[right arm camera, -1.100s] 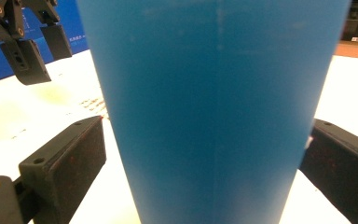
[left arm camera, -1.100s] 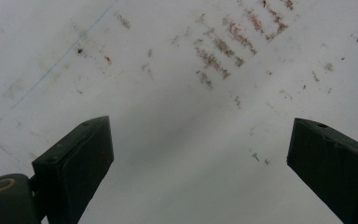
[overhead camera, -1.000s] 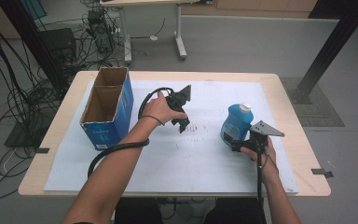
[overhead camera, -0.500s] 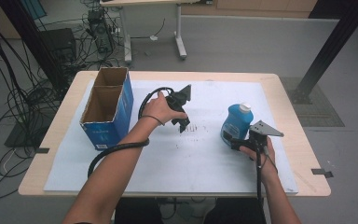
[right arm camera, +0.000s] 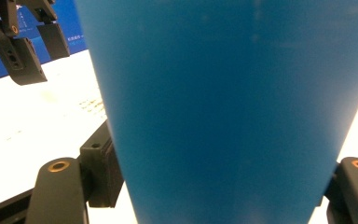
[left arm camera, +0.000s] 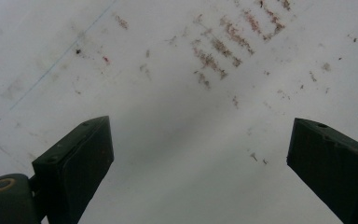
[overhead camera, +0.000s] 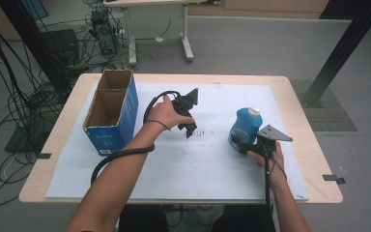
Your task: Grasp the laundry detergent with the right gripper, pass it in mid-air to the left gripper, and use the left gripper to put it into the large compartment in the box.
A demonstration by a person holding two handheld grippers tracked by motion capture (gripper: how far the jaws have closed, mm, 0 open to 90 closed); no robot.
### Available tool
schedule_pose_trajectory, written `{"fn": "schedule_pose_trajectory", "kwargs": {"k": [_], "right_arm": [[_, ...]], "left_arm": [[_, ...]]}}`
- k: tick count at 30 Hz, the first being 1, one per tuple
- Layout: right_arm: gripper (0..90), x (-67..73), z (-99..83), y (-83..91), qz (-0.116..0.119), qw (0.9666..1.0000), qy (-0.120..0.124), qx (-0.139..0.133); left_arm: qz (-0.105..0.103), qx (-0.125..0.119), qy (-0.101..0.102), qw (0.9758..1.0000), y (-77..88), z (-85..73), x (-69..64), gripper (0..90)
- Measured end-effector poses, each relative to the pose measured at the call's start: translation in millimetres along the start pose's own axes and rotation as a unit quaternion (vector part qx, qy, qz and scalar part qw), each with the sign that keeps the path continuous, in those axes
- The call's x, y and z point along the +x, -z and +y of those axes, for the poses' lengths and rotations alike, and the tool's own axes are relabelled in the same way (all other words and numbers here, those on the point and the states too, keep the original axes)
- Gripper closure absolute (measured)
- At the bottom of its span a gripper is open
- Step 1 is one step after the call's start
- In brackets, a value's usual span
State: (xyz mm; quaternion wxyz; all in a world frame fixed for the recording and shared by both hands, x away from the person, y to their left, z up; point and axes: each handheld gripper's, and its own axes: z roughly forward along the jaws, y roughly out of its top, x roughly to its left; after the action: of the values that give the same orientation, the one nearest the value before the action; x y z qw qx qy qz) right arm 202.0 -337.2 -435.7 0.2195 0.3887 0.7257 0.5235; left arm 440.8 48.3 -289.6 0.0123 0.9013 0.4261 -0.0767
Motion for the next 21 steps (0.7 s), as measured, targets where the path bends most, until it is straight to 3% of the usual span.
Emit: {"fn": "schedule_pose_trajectory", "kwargs": {"k": [12,21], "right_arm": [[39.5,1.2,-1.1,0.6,-0.006,1.0,0.005,-0.005],[40.7,2.5,-1.9,0.9,-0.009,0.9999,0.008,-0.006]], "left_arm": [[0.0,-0.001,0.002,1.0,0.8,-0.9,0.2,7.4],[0.0,-0.003,0.0,1.0,1.4,-0.6,-1.5,7.4]]}}
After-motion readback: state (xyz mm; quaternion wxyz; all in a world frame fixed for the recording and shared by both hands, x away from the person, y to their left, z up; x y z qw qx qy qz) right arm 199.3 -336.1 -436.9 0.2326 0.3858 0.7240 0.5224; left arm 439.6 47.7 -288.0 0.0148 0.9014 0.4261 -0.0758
